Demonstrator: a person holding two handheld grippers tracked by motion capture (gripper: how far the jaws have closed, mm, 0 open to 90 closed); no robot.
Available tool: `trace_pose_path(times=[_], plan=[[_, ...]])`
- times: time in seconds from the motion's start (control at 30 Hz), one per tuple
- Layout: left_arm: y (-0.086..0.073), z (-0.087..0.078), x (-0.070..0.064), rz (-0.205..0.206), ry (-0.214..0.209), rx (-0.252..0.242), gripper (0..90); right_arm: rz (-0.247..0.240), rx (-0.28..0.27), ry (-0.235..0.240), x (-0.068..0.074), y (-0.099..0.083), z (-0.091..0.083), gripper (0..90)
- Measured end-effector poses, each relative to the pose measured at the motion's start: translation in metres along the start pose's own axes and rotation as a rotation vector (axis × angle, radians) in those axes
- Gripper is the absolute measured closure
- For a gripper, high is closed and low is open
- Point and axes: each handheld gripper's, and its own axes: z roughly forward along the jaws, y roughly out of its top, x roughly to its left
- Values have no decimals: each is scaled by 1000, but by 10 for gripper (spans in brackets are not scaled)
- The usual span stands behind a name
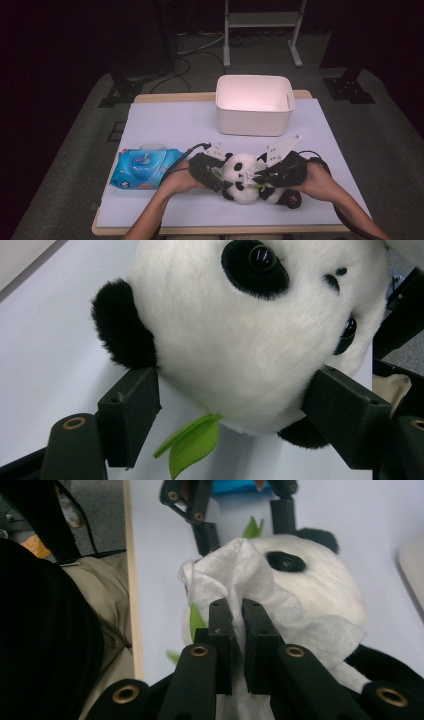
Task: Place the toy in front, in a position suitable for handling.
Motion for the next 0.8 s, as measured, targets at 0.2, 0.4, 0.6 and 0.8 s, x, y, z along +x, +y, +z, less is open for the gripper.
trace_pose_path(times=[0.2,0.4,0.6,0.8], plan=[[-1,0,0,-5,-1,-12,228,1,52,-7,0,1,10,835],[-1,2,-1,-8,-6,-21,227,16,74,-39,-8,-2,13,842],[-1,4,-1,-3,-1,-23,219,65,55,-38,-25,-9,14,848],[-1,6,-1,9,4,-19,210,102,49,-40,-41,-15,12,849]])
